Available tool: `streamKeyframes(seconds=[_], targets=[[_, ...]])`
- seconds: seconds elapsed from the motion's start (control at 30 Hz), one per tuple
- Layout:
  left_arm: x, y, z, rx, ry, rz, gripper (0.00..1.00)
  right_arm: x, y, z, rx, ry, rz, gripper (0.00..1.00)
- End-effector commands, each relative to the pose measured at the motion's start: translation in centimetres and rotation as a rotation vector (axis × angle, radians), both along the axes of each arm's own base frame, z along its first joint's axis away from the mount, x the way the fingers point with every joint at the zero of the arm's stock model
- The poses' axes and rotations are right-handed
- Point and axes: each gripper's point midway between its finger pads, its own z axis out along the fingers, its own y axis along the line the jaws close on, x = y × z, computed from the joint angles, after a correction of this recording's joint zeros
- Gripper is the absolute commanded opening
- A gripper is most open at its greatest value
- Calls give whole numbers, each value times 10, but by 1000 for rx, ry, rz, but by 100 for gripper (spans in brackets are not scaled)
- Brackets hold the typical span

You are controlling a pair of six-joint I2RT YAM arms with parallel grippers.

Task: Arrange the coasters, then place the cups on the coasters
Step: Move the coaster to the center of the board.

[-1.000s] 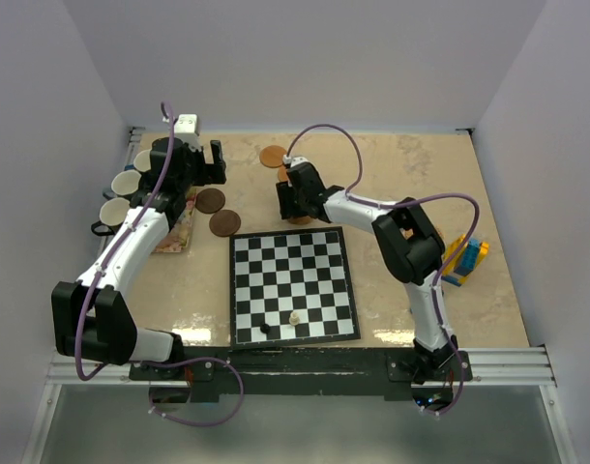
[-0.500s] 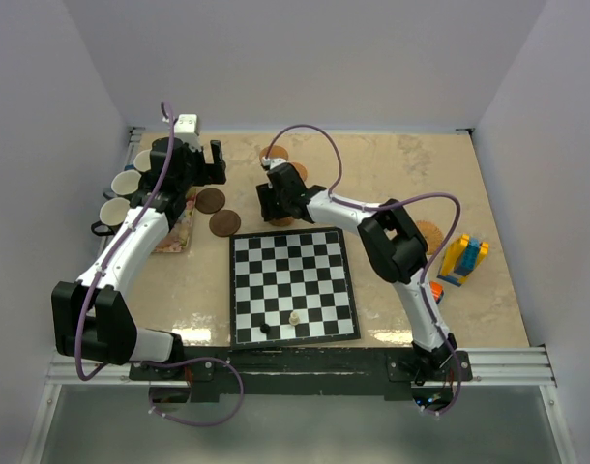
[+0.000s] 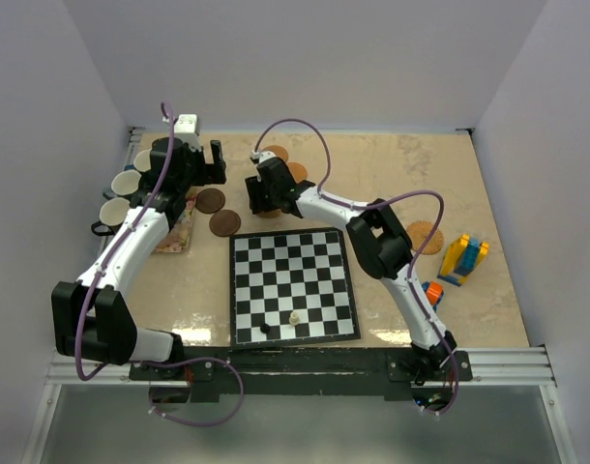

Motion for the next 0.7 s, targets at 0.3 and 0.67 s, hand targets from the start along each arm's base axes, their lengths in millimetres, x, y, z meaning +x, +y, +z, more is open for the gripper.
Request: streamKeyframes(seconds=[0.3,0.67], targets=[[3,0,20,-12,-58,9,100,10,3,-55,-97,52,-19,55],[3,0,19,-12,-55,8,100,44,-7,-54,-85,21,-109,56]])
